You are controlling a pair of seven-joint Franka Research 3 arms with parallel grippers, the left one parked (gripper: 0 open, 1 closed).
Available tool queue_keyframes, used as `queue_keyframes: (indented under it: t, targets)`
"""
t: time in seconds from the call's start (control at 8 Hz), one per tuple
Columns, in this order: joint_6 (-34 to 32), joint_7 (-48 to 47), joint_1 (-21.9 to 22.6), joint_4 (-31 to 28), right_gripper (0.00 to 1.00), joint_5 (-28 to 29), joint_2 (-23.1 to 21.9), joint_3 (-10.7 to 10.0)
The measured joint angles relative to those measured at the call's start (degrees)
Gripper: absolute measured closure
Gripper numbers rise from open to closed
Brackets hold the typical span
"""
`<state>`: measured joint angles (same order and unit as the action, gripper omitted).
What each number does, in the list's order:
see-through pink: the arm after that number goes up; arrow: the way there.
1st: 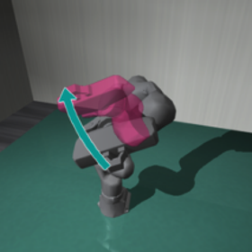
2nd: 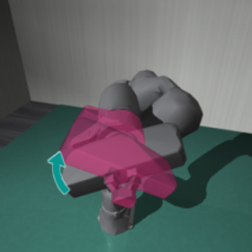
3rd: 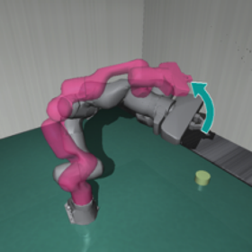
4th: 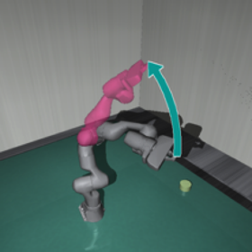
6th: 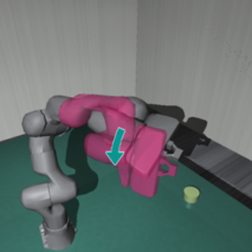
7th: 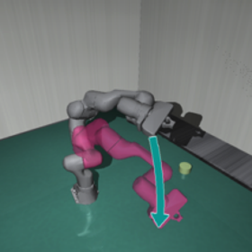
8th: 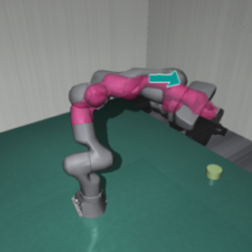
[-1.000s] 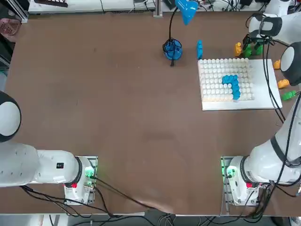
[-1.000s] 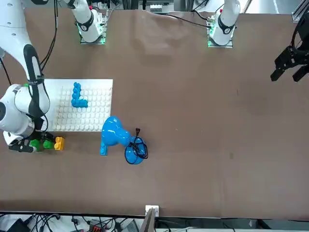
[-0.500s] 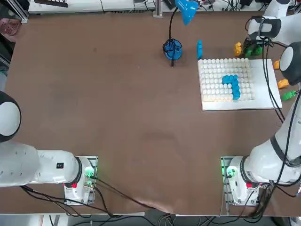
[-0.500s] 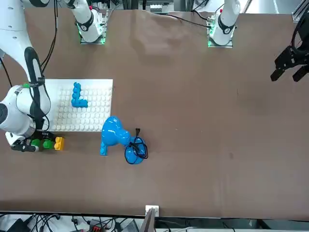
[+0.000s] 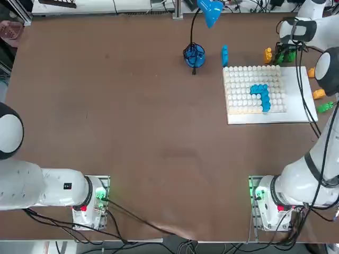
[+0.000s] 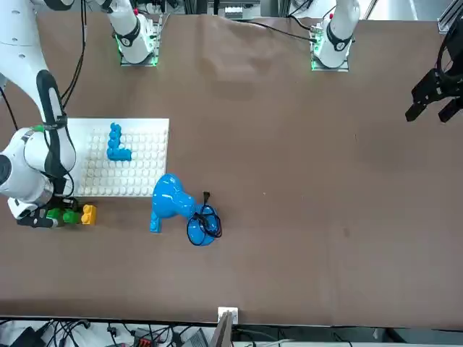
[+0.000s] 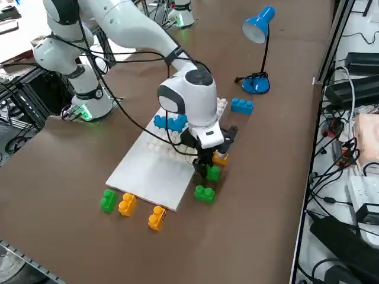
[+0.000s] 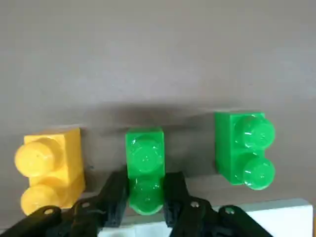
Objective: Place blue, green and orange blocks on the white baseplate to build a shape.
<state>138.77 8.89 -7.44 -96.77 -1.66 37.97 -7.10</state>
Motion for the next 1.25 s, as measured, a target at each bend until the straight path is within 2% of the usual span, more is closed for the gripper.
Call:
queue_keyframes:
  t: [0.25,0.5,0.88,1.25]
  targets:
    - [-3.3,0.0,0.4,0.9,0.63,0.0,-2.2,1.7]
    - [-11.0,-0.4,3.3,-1.7,0.63,0.1,-10.0,3.2]
    - [-13.0,-4.9,9.6,-18.3,0.63,0.2,-27.2,3.5]
    - [-12.9,-9.3,13.1,-34.2,0.63,0.2,-40.9,3.6]
